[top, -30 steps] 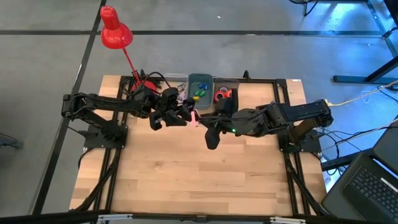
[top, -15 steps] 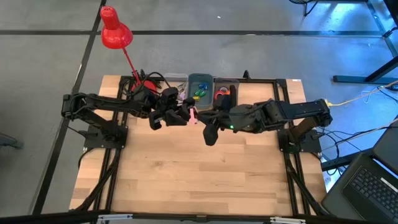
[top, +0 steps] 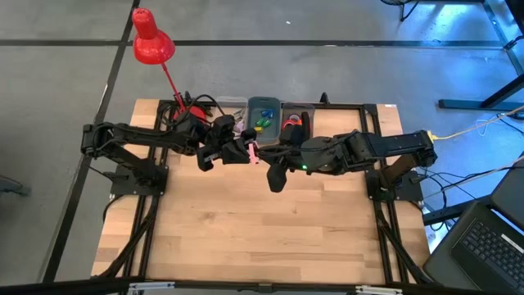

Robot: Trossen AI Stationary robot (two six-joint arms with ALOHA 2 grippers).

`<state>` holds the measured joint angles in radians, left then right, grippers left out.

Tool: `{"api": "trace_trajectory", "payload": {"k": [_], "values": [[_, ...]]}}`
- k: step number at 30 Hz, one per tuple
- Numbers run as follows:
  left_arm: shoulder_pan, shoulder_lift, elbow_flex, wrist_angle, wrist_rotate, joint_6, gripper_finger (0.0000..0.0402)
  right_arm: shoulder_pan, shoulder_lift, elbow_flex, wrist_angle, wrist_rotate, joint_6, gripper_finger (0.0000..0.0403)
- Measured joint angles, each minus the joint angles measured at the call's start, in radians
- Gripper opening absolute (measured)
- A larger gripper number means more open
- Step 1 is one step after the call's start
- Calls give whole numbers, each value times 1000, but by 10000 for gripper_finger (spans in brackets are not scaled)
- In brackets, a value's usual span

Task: Pick and place Stapler, Stapler remover, tape
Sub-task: Put the pink staple remover into the transparent bin

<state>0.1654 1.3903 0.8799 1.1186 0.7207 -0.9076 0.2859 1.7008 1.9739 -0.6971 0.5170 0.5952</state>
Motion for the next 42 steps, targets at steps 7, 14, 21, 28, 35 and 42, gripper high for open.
{"api": "trace_trajectory", "payload": {"k": [7, 14, 21, 28, 35, 42], "values": [[-1, 0, 0, -3, -7, 12, 2, 0, 0, 0, -2, -11, 26, 28], [-1, 0, 0, -8, -14, 22, 1, -1, 0, 0, 3, -28, 29, 118], [0, -1, 3, -20, -6, 33, 1, 8, -59, -2, -47, -129, 112, 233], [6, -1, 3, -32, 6, 35, 1, 66, -134, -2, -252, -89, 219, 251], [124, -4, 3, -384, 6, 248, 1, 121, -175, -2, -614, 63, 491, 252], [314, -3, 2, -938, -149, 523, 1, 148, -164, -2, -829, 90, 707, 253]]}}
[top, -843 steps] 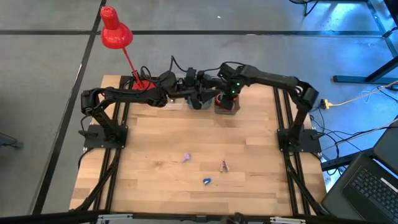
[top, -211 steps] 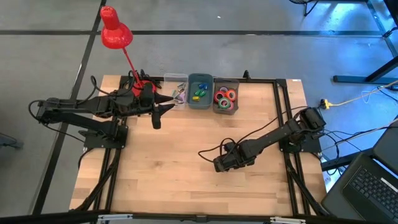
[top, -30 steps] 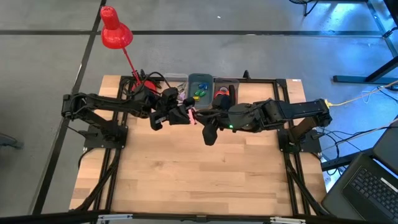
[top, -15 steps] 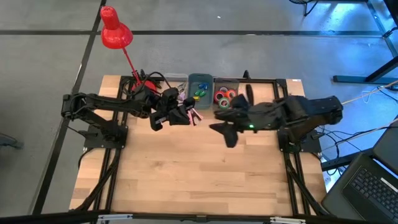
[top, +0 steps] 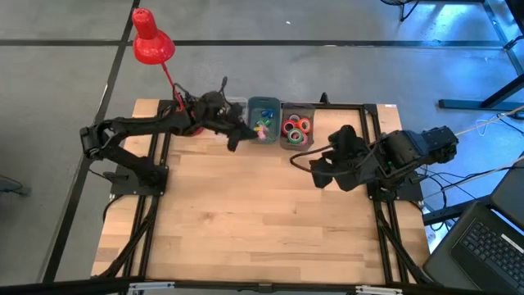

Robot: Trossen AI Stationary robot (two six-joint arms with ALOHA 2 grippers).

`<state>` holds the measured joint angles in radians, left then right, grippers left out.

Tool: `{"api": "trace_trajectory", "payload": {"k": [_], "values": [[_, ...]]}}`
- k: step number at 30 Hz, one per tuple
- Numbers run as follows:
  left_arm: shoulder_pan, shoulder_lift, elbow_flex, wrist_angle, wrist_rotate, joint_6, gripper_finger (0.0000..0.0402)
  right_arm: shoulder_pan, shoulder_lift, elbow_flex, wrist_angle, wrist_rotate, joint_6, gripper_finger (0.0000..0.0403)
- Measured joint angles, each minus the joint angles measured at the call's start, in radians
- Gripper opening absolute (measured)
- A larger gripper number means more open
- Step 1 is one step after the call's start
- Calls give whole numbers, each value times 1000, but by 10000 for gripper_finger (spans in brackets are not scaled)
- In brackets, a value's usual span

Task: Pick and place Stapler, Stapler remover, tape
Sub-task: Put the pink staple remover into the transparent bin

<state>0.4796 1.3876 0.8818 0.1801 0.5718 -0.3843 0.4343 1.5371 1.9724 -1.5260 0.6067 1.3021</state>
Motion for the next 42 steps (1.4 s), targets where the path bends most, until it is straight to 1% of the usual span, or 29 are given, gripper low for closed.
{"api": "trace_trajectory", "payload": {"k": [5, 9, 14, 18, 20, 27, 30, 36, 39, 42], "values": [[116, -1, 0, -284, -181, 141, 1, 1, 6, 1, -8, 4, 0, 253], [168, -4, 0, -458, -362, 249, 1, 1, 5, 1, -13, 4, 0, 253], [206, -4, 0, -612, -565, 380, 1, -2, 5, 1, -12, 8, -1, 253], [216, -1, 0, -648, -676, 497, 1, -7, 5, 1, -12, 38, -4, 253], [221, 17, 0, -646, -693, 554, 1, -14, 5, 1, -11, 55, -4, 253], [224, 134, 0, -655, -682, 672, 1, -26, 5, 1, 1, 55, -4, 253], [224, 170, 0, -646, -683, 694, 1, -26, 5, 1, 9, 55, -4, 253], [224, 176, 0, -621, -684, 711, 3, -26, 5, 1, 16, 55, -4, 253], [224, 175, 2, -631, -664, 742, 16, -26, 5, 1, 18, 54, -4, 253], [220, 175, 21, -645, -648, 745, 49, -26, 5, 1, 18, 47, -4, 253]]}}
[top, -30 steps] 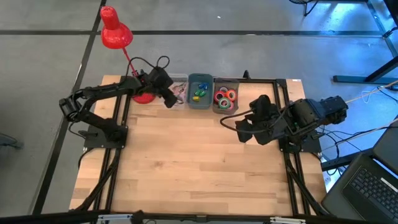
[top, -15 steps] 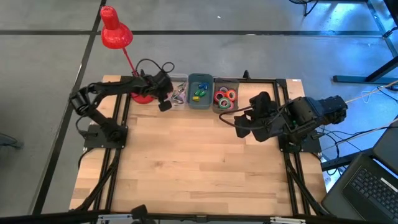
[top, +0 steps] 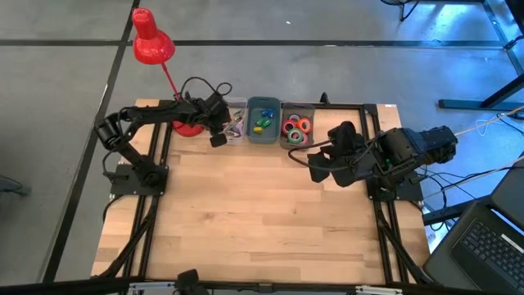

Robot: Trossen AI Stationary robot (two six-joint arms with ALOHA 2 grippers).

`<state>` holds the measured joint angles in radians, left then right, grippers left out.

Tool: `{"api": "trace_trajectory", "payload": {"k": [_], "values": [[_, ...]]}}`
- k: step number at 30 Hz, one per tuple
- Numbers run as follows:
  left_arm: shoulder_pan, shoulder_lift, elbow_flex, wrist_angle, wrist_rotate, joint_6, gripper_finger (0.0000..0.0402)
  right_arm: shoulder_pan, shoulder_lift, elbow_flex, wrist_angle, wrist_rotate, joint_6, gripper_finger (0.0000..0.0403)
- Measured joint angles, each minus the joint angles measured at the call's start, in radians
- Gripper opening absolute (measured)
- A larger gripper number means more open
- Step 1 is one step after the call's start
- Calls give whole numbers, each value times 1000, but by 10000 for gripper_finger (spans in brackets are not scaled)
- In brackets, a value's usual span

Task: Pick and place Stapler, Stapler remover, tape
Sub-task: Put the pink staple remover into the transparent bin, then return to Home Position

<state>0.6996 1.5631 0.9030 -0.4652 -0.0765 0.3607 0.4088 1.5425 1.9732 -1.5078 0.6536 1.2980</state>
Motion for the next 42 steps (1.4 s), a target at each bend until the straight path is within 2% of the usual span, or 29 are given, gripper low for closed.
{"api": "trace_trajectory", "payload": {"k": [5, 7, 8, 10, 13, 15, 16, 18, 25, 30, 31, 35, 37, 39, 42], "values": [[0, -7, 100, -95, -26, -26, 119, 0, 0, 0, 0, -2, 0, 253], [0, -34, 171, -177, 9, -67, 143, 0, 0, 0, 0, -2, 0, 253], [2, -60, 204, -205, 67, -100, 152, 0, 0, 0, 0, -1, 0, 253], [5, -141, 240, -198, 248, -193, 167, 0, 0, 0, 0, 13, -8, 253], [-12, -316, 222, -34, 527, -345, 174, 11, 0, 0, 5, 75, -44, 253], [-50, -444, 182, 74, 622, -436, 173, 23, 2, 0, 28, 138, -87, 253], [-76, -509, 155, 107, 635, -473, 172, 30, 5, 0, 39, 168, -112, 253], [-144, -649, 97, 116, 607, -528, 167, 41, 7, 0, 62, 210, -156, 253], [-488, -1198, -199, 128, 225, -791, 141, 41, 22, 0, 78, 238, -263, 253], [-639, -1529, -345, 136, 57, -886, 121, 26, 24, 0, 79, 244, -289, 253], [-652, -1564, -367, 114, 36, -884, 117, 20, 24, 0, 79, 244, -289, 253], [-668, -1553, -387, -42, -3, -837, 101, 3, 24, 0, 83, 243, -289, 253], [-668, -1518, -405, -27, -18, -818, 92, -5, 24, 0, 87, 234, -288, 253], [-668, -1522, -436, -78, -50, -771, 83, -8, 25, -1, 92, 226, -288, 253], [-668, -1541, -469, -2, -129, -688, 69, -9, 24, 0, 94, 234, -289, 253]]}}
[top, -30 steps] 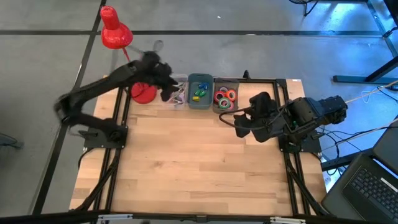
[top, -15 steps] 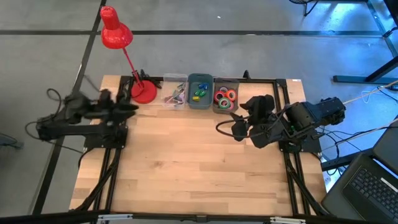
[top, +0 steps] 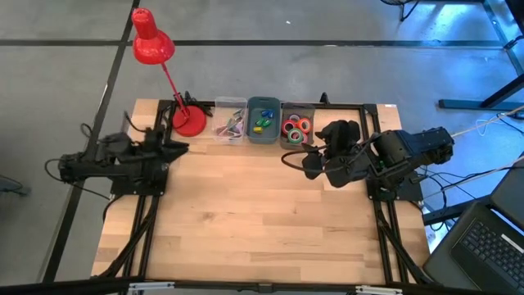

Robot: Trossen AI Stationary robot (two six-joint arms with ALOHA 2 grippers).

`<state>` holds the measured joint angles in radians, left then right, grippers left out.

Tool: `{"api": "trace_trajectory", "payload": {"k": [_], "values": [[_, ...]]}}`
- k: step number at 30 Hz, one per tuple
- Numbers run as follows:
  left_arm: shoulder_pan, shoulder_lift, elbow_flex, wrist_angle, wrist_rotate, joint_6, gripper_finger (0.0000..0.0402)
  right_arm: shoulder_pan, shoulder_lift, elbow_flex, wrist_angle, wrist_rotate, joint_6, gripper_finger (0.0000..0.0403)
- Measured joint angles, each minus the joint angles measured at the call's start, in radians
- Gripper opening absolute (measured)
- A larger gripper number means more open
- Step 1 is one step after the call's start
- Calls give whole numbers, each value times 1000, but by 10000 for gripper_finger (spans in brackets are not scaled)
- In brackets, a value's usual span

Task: Pick and place Stapler, Stapler remover, tape
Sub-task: Return to Home Position

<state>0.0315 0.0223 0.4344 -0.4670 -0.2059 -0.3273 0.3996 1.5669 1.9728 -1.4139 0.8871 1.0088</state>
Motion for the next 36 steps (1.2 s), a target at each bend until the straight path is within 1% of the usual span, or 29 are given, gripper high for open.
{"api": "trace_trajectory", "payload": {"k": [2, 5, 7, 9, 11, 13, 16, 21, 24, 27, 30, 33, 36], "values": [[0, -10, -51, -20, -31, 38, 59, -7, 0, 0, 0, 2, 0, 253], [1, -22, -131, 37, -46, 45, 42, -19, 0, 0, 0, 3, -14, 253], [1, -20, -194, 83, -14, 49, 29, -29, 0, 0, 1, 3, -26, 253], [1, -20, -252, 163, 22, 76, 12, -39, 0, 0, 1, -6, -26, 253], [1, -22, -293, 237, 31, 93, 4, -47, 0, 0, 2, -27, -31, 253], [1, -20, -316, 239, 26, 95, 4, -51, 0, 0, 5, -45, -46, 253], [1, -22, -344, 239, -10, 96, 1, -51, 0, 0, 4, -50, -50, 253], [3, -12, -347, 243, -34, 122, 1, -29, 0, 0, -9, -49, -49, 252], [3, -9, -347, 243, -37, 127, 1, -6, 0, 0, -34, -47, -49, 243], [3, -7, -347, 243, -36, 108, 5, 35, 0, 0, -87, -27, -32, 223], [3, -7, -347, 243, -35, 108, 9, 101, -3, -23, -113, 21, 6, 186], [3, -7, -347, 243, -36, 106, 10, 156, -4, -106, -119, 77, 28, 133], [3, -7, -347, 243, -35, 106, 8, 170, -11, -228, -108, 98, 35, 66]]}}
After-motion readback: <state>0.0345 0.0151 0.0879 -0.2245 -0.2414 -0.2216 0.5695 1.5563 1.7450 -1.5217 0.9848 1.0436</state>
